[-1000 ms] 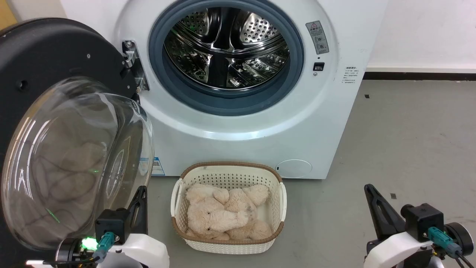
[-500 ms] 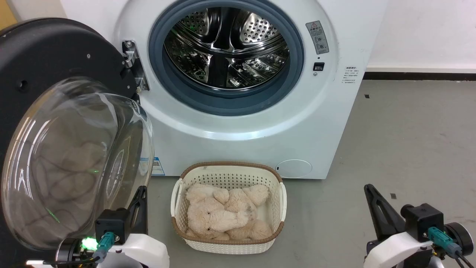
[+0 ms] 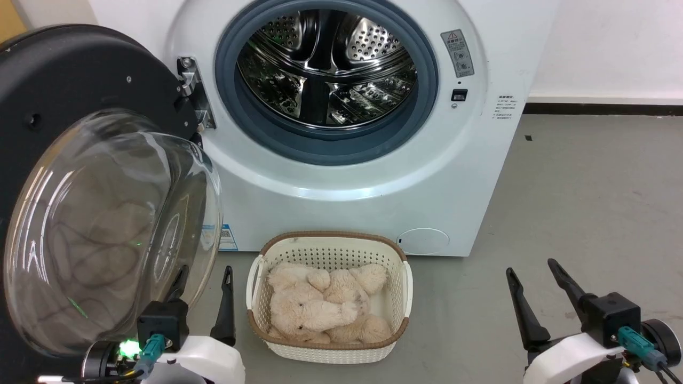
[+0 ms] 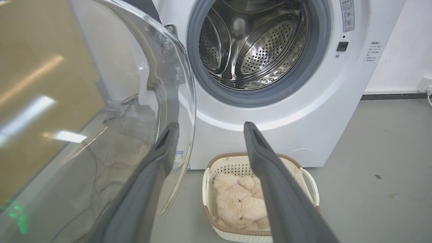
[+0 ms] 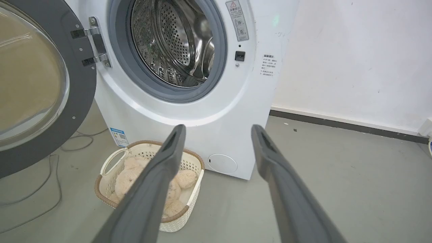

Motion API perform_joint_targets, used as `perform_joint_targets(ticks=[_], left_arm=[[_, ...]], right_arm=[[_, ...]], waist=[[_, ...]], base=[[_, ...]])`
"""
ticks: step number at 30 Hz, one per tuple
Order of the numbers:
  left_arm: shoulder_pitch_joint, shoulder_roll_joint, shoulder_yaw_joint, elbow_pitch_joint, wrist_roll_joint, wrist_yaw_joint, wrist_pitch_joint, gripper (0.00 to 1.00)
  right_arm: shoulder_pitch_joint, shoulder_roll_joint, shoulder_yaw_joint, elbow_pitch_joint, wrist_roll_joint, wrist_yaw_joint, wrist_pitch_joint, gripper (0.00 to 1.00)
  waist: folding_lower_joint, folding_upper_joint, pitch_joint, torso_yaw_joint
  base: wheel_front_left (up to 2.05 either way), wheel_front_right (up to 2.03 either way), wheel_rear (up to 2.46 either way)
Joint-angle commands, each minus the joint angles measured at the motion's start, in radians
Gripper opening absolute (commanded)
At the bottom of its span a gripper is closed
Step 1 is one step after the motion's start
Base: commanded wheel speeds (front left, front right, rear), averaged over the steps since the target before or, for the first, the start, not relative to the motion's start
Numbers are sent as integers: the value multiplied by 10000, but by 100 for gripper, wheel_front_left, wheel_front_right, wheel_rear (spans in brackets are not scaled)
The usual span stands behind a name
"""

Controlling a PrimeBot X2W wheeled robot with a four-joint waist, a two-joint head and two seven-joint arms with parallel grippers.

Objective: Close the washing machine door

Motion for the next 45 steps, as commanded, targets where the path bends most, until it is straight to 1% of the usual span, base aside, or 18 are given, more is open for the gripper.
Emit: perform_joint_targets(ticks=[1,17,45], left_arm=[[11,-1,-6,0,-99,61,-96,100],[54,-3,-48,-20,-331,159,-431,100],[225,-6,-65,-105,-653,293,-1015,100]], right_arm=[[43,4,-19,-10,64,1,-97,100],[142,10,33,-100,57,2,-432,100],[295,20,287,-141,51,4,-1016,100]], waist=[[0,-1,-1,14],[0,-1,-46,532],[0,-1,-190,2167]], base=[[0,0,0],[0,0,0],[0,0,0]])
